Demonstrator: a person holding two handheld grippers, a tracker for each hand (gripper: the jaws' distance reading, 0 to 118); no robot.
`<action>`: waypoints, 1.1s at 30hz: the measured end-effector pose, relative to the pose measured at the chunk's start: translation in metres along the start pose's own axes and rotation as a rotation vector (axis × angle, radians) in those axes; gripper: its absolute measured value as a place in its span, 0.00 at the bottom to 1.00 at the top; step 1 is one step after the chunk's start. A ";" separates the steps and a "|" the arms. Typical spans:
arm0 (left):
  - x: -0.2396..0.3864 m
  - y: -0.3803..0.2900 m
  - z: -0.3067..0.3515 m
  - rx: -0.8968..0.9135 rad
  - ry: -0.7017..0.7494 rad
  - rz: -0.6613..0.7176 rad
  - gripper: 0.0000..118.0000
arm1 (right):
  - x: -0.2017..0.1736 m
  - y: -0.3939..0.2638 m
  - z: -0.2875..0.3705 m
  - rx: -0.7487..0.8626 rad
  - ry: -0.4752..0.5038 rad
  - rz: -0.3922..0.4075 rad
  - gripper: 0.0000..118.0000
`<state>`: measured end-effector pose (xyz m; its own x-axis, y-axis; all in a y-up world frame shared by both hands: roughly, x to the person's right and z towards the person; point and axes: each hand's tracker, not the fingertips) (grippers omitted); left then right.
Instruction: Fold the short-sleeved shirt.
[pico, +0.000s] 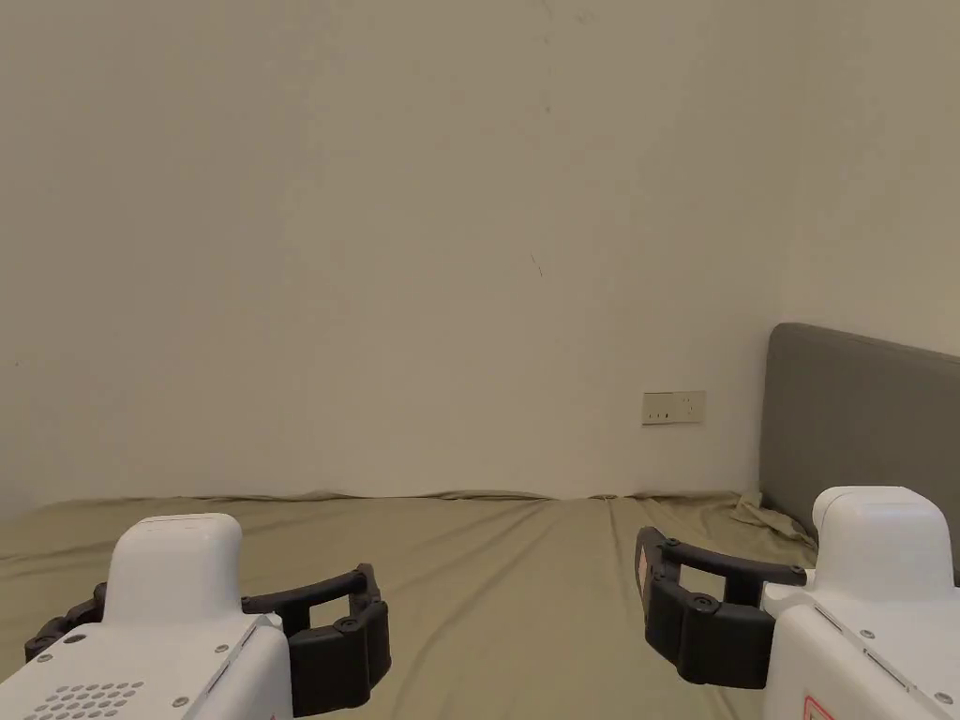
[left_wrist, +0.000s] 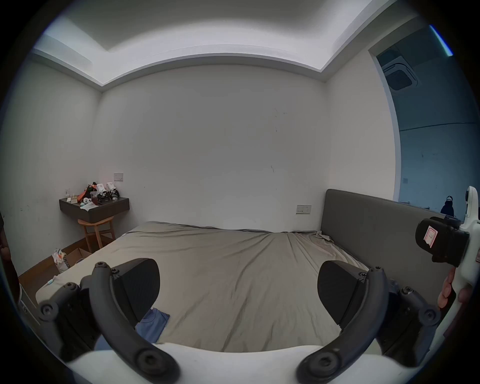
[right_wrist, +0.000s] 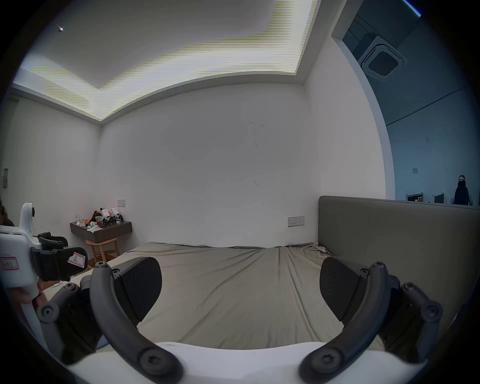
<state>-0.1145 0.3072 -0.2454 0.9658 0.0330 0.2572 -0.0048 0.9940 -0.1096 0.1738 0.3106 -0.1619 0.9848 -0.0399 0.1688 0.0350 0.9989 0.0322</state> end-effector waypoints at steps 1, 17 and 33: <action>0.000 0.000 0.000 0.002 -0.001 -0.003 1.00 | 0.000 0.000 0.000 0.001 0.000 0.000 1.00; -0.001 0.002 0.005 0.010 0.003 -0.008 1.00 | -0.005 0.005 0.004 0.005 0.030 0.003 1.00; 0.002 0.003 0.008 0.014 0.006 -0.016 1.00 | 0.000 0.005 0.007 0.010 0.029 -0.020 1.00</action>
<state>-0.1147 0.3115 -0.2380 0.9674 0.0161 0.2526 0.0075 0.9957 -0.0921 0.1729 0.3158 -0.1545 0.9885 -0.0589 0.1390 0.0531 0.9976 0.0448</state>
